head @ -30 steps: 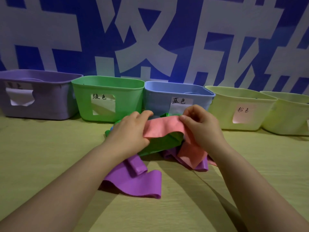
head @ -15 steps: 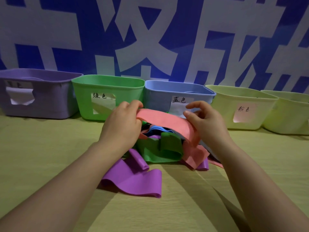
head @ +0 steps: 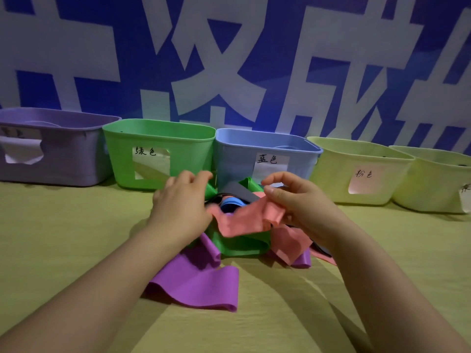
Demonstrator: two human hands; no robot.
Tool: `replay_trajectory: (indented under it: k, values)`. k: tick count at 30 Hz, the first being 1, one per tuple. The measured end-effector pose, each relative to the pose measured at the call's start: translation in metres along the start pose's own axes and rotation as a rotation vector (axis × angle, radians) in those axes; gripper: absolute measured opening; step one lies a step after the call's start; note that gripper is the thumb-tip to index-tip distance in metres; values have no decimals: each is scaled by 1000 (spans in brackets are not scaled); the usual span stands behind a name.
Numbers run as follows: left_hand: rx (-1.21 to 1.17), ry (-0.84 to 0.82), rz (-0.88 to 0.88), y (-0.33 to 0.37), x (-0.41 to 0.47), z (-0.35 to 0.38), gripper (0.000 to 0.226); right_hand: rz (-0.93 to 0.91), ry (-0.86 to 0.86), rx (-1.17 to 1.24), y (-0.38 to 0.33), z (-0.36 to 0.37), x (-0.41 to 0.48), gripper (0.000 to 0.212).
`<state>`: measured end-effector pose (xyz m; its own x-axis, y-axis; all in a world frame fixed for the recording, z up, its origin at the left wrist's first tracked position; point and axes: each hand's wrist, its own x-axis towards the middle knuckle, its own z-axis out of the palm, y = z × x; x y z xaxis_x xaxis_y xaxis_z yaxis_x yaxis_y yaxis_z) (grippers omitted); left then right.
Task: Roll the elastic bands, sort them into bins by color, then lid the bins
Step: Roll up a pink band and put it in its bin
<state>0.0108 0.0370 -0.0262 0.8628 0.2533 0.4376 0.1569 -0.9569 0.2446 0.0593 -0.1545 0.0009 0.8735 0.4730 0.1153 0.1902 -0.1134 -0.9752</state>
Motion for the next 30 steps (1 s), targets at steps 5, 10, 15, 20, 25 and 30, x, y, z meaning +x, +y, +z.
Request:
replay_trajectory:
  k: [5,10,15,20,25,30]
  values:
    - [-29,-128,325,19,-13,7,86,51,22,70,1,2,1,13]
    - [-290,-93,406,32,-16,4,95,52,-24,178,-3,2,-2,13]
    - [-453,84,351,33,-19,5,53,60,-100,154,-3,5,-3,22]
    - [-444,175,307,34,-20,1,27,32,-95,70,-3,6,-3,22]
    - [-474,150,241,36,-21,0,15,-13,-32,7,-2,7,-2,13]
    - [-582,162,256,40,-25,-2,19,-16,4,-5,1,6,0,15]
